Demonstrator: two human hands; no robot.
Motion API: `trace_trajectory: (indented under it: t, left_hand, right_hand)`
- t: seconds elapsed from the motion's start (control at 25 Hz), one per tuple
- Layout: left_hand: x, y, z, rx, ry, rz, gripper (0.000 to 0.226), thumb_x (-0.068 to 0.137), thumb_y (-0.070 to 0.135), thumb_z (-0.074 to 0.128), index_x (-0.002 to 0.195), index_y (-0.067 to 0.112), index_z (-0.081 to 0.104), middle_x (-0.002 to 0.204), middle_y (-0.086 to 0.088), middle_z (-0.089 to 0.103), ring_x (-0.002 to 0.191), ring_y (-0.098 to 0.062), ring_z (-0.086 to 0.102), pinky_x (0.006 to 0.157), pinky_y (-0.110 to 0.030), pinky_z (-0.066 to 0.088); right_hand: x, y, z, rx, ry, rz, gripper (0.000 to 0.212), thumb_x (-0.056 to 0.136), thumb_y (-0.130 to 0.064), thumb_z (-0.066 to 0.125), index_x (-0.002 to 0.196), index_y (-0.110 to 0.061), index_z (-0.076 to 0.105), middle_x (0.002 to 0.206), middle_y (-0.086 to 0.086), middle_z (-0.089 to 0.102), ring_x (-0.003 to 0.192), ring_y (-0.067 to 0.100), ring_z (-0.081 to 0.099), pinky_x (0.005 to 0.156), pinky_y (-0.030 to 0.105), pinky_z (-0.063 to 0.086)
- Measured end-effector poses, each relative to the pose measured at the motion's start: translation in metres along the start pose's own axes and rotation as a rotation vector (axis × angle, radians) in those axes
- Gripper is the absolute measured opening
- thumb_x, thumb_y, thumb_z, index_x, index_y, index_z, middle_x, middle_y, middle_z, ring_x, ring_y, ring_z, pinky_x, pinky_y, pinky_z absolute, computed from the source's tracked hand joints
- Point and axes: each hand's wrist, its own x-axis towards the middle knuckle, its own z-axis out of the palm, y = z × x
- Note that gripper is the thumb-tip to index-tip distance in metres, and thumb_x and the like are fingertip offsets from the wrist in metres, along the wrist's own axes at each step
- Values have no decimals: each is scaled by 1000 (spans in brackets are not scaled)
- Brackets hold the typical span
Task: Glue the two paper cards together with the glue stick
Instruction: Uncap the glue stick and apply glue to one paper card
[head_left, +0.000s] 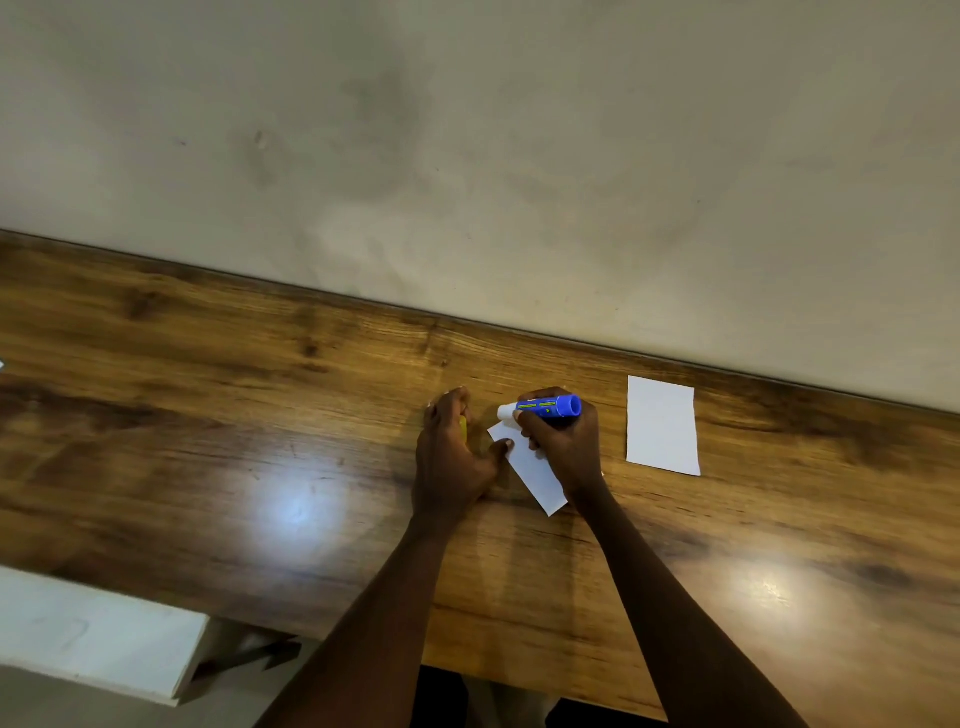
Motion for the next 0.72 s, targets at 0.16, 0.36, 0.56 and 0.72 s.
trace_trajectory:
  t: [0.16, 0.36, 0.56, 0.72]
  left_hand:
    - [1, 1, 0, 8, 24, 18, 72, 62, 22, 80, 122, 0, 46, 98, -15, 62, 97, -30, 55, 92, -54, 45]
    - [1, 1, 1, 2, 11, 13, 74, 64, 25, 79, 124, 1, 44, 100, -14, 61, 100, -29, 55, 94, -54, 44]
    - [0, 3, -1, 18, 18, 7, 72, 63, 21, 79, 123, 0, 45, 94, -13, 58, 97, -28, 53, 92, -55, 45]
    - [0, 5, -2, 15, 13, 8, 72, 63, 22, 80, 122, 1, 45, 94, -12, 58, 99, -29, 53, 90, -55, 46]
  right_hand:
    - [0, 0, 1, 89, 30, 10, 22, 79, 3, 59, 69, -15, 55, 55, 4, 55, 37, 1, 51, 39, 10, 39]
    - [3, 6, 0, 124, 39, 7, 18, 82, -4, 58, 68, -14, 54, 40, -7, 57, 36, 4, 47, 40, 11, 39]
    - [3, 5, 3, 114, 69, 14, 22, 82, -6, 59, 64, -15, 52, 47, -3, 55, 36, 2, 48, 41, 9, 39]
    - [3, 2, 4, 76, 63, 16, 22, 82, -5, 59, 66, -19, 53, 57, 3, 55, 39, 0, 52, 42, 8, 40]
